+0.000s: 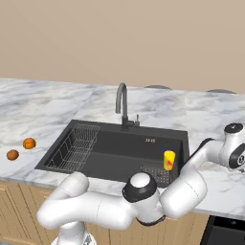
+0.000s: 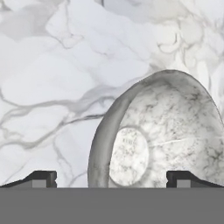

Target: Remove the tangerine and orange from the sink. Then move the bowl and cup from the counter to the sink for washing.

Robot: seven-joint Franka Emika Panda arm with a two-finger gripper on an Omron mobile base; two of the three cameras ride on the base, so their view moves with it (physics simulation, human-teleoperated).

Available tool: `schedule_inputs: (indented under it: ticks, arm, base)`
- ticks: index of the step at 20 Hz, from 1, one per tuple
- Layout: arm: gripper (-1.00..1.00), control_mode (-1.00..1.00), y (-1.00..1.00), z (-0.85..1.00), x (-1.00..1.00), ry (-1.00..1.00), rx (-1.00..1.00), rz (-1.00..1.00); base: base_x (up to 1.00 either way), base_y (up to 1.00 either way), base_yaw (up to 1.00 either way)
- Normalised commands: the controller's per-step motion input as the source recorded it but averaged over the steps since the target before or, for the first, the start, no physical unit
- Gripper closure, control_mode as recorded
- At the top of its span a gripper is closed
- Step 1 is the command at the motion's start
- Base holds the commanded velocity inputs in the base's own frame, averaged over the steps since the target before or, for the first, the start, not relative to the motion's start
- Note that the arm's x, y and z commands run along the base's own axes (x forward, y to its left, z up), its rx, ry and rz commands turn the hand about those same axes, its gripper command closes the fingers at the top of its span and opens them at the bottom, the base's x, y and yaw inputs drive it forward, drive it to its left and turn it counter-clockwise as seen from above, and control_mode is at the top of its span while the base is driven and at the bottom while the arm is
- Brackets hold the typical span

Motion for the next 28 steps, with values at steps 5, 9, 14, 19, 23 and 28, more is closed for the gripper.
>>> schedule_inputs:
  ticks: [5, 9, 14, 19, 23, 28]
  arm:
    - [-1.00, -1.00, -0.09, -0.12, 0.05, 0.01, 0.00, 0.00]
    - [-1.00, -1.00, -0.07, -0.12, 0.07, 0.01, 0.00, 0.00]
    - [-1.00, -1.00, -0.06, -0.12, 0.08, 0.02, 0.00, 0.00]
    - [1.00, -1.00, -0.04, -0.10, 0.06, 0.04, 0.00, 0.00]
    - [1.00, -1.00, -0.07, -0.08, 0.05, 0.09, 0.00, 0.00]
    - [1.00, -1.00, -0.05, -0.13, 0.02, 0.14, 0.00, 0.01]
  base:
    - [0.00, 0.00, 0.00]
    - [0.00, 0.00, 0.00]
    - [0.00, 0.00, 0.00]
    - [0.00, 0.00, 0.00]
    - [0.00, 0.00, 0.00]
    - [0.00, 0.00, 0.00]
